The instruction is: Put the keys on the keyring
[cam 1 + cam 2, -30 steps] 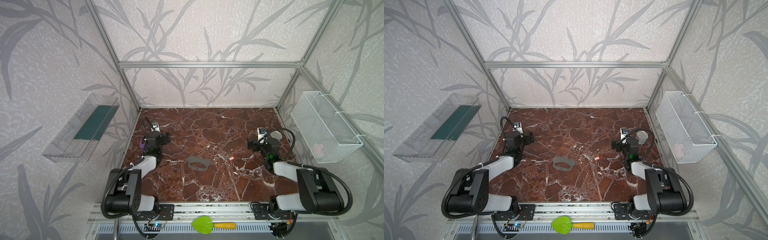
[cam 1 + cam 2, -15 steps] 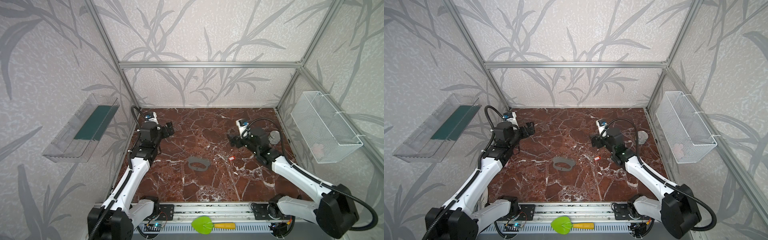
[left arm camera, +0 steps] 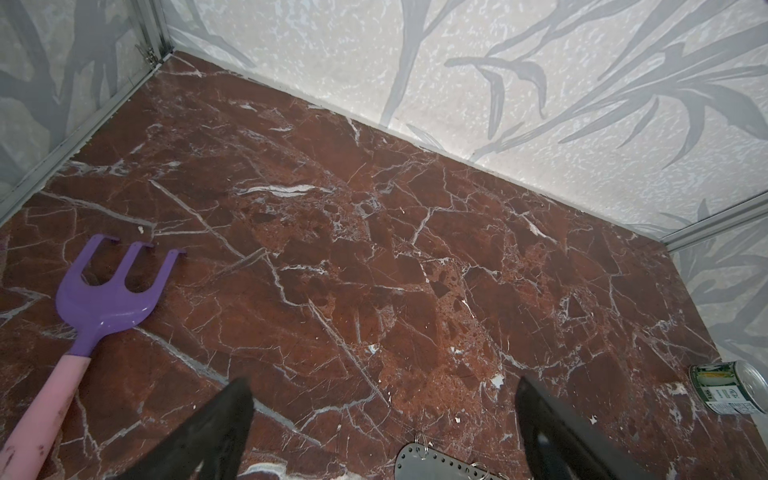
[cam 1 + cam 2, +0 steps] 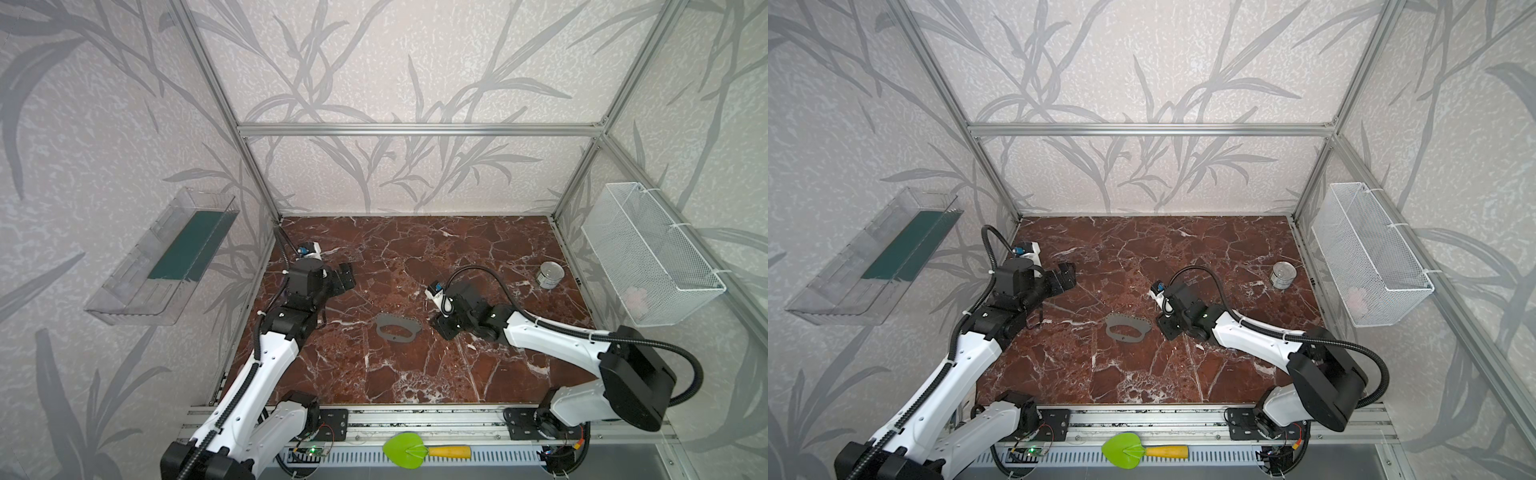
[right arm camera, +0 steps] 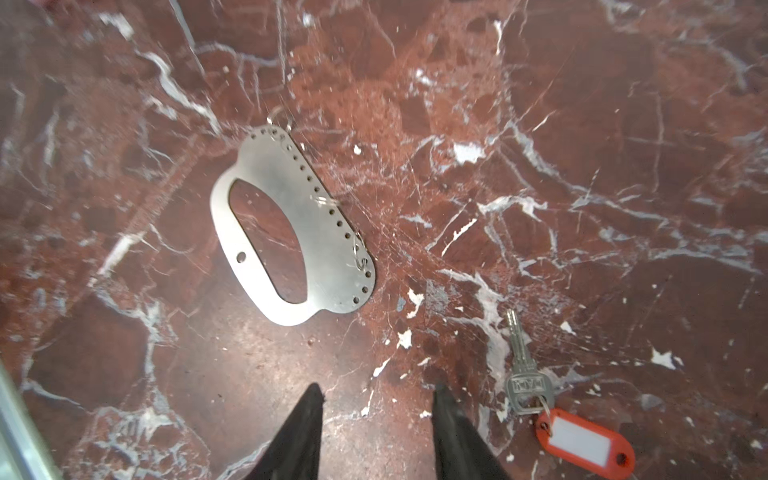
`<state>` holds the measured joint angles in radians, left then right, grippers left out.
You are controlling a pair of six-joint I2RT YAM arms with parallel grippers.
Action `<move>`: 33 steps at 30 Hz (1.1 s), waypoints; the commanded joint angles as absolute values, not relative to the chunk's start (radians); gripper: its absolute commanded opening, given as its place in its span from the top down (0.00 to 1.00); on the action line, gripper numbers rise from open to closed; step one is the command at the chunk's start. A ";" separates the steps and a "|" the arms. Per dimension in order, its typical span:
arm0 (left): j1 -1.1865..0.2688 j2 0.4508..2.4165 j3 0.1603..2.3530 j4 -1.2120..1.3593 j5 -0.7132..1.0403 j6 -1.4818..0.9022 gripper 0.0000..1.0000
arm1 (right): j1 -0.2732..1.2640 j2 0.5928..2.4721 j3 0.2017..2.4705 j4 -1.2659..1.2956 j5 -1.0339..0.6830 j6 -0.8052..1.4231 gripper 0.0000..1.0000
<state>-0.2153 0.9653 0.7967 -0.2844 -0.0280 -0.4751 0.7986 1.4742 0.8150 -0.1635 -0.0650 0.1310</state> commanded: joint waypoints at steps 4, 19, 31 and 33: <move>-0.233 1.023 0.854 -0.333 -0.049 -0.507 0.02 | 0.840 1.588 0.914 -0.171 -0.094 0.115 0.64; -0.249 1.149 0.914 -0.452 -0.043 -0.591 0.13 | 0.880 1.812 1.157 -0.200 -0.077 0.121 0.65; -0.487 1.291 0.807 -0.486 -0.040 -0.835 0.41 | 0.836 1.826 1.192 -0.291 0.053 0.179 0.65; -0.525 1.334 0.828 -0.505 -0.052 -0.840 0.42 | 0.816 1.816 1.189 -0.305 0.058 0.188 0.65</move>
<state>-0.4946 1.3033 0.8032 -0.4553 -0.0208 -0.7734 0.8425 1.8252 1.1660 -0.2516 0.0124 0.1596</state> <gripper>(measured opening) 0.580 0.353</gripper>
